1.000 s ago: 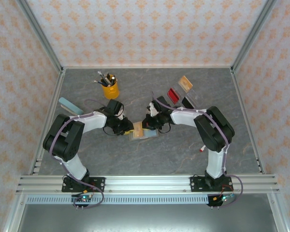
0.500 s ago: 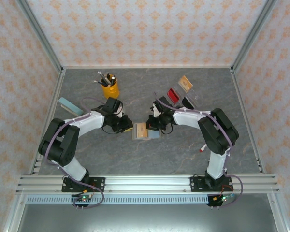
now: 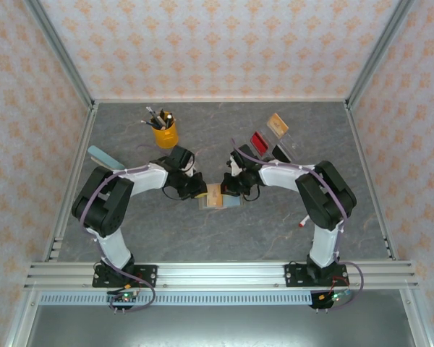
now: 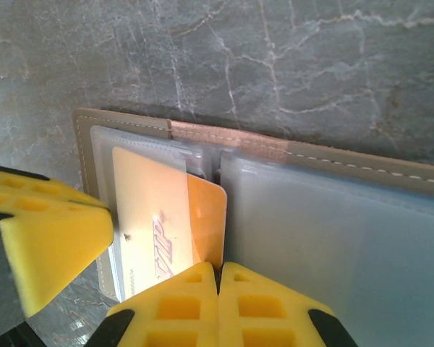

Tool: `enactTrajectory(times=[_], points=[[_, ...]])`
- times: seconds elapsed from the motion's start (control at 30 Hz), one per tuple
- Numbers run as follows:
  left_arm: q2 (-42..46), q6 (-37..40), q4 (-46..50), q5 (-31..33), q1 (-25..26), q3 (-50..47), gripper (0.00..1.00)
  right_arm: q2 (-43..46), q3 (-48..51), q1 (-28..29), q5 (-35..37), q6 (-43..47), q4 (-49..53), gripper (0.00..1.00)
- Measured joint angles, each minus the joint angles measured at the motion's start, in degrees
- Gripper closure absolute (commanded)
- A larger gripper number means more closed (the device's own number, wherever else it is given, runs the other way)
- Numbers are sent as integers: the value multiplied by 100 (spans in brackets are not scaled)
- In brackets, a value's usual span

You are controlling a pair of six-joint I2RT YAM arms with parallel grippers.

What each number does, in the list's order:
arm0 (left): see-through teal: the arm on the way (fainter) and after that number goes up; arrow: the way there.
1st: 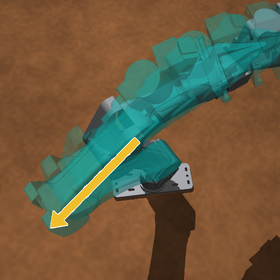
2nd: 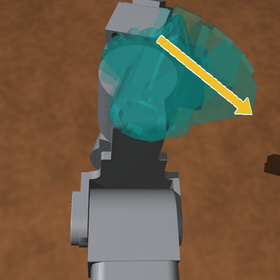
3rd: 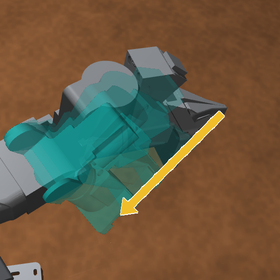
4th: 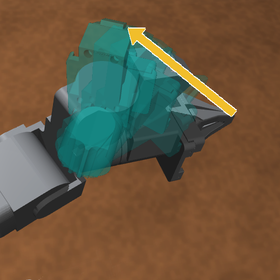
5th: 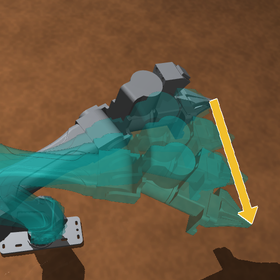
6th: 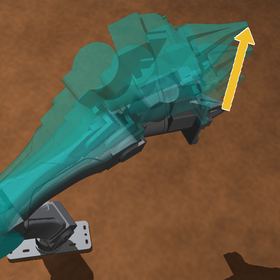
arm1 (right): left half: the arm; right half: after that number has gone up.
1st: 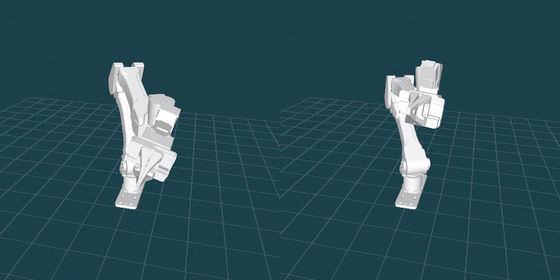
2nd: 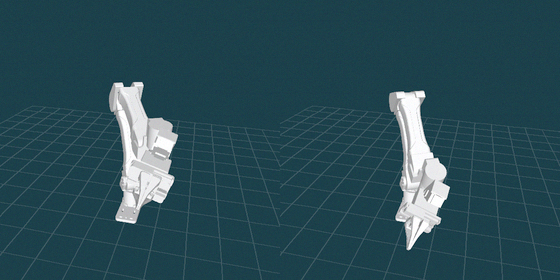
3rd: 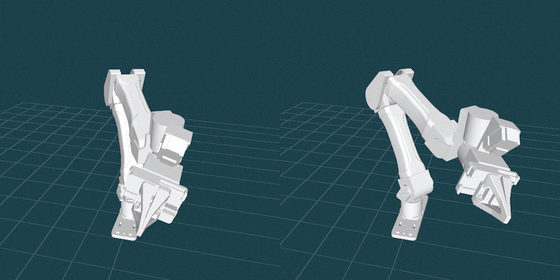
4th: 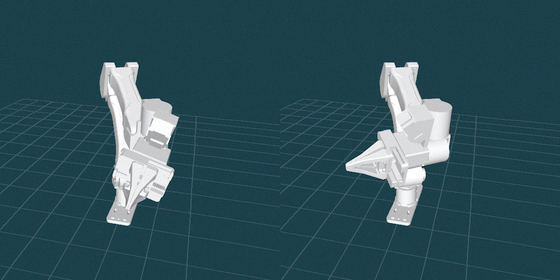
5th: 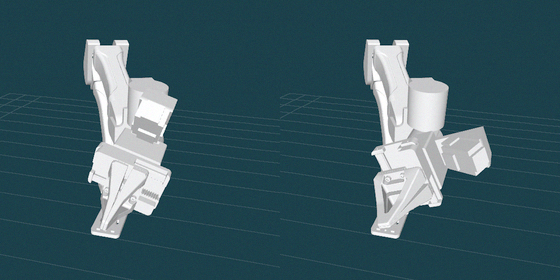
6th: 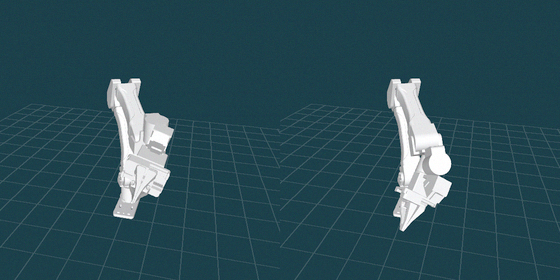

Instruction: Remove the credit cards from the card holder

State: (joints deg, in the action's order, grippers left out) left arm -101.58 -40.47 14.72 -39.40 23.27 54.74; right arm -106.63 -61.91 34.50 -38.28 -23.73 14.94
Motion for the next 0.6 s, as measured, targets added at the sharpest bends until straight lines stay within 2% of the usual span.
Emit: enactTrajectory(times=[0.23,0.3,0.4,0.6], points=[[-26,4,46,83,0,42,93,0,2,-136,0,-2,13,99],[-39,4,44,83,0,42,93,0,11,-146,-42,-39,-22,85],[-48,4,42,81,0,42,94,-13,39,-144,-101,-131,-111,72],[-72,9,44,81,0,63,94,-96,46,-146,-321,-219,-286,69]])
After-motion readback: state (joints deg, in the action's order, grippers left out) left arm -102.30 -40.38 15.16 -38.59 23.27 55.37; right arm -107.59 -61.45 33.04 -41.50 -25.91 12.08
